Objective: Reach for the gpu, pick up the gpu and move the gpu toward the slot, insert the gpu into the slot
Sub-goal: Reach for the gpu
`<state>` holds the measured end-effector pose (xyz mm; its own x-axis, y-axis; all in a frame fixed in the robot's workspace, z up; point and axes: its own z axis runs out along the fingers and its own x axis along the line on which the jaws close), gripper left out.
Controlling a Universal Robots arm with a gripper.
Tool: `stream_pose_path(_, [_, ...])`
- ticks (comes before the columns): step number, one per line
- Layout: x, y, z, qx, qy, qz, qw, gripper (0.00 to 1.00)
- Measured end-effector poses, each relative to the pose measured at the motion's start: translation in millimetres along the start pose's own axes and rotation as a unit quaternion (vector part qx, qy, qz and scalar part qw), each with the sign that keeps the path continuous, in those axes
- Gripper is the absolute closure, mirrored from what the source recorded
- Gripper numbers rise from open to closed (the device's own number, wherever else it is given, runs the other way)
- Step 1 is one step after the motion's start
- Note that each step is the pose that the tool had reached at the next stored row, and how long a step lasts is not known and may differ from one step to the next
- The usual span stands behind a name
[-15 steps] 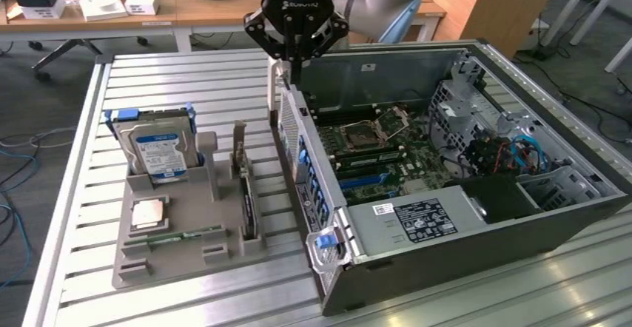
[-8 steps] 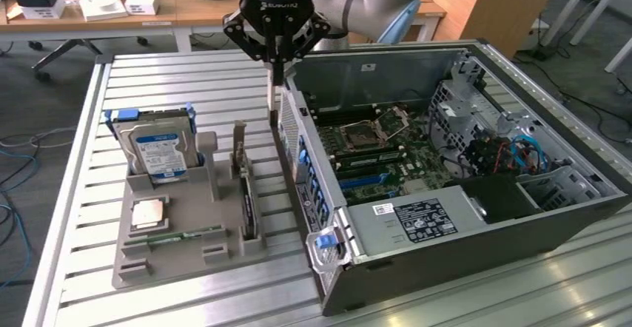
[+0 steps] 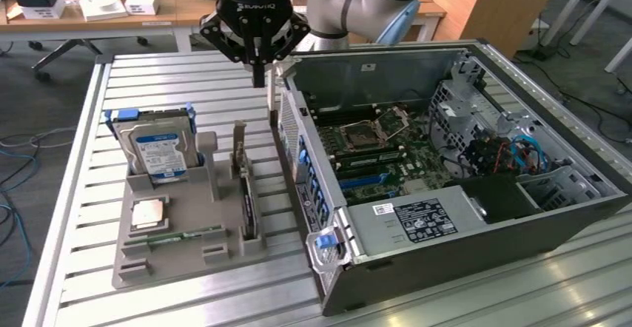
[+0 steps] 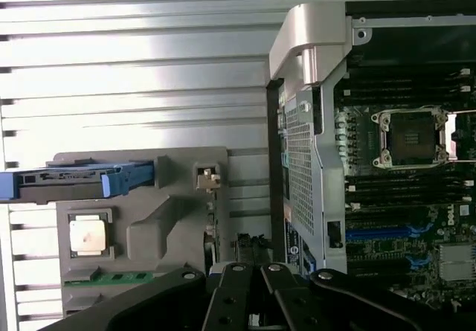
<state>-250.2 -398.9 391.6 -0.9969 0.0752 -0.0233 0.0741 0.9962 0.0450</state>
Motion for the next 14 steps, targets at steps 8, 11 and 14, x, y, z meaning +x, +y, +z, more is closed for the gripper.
stream_pose_path(8, [22.3,-1.7,0.0,0.0001,0.0000,0.000,1.0000,0.89])
stream_pose_path(11, [31.1,-2.3,0.0,0.0002,0.0000,0.000,1.0000,0.89])
stream_pose_path(14, [32.1,-2.4,0.0,0.0002,0.0000,0.000,1.0000,0.89])
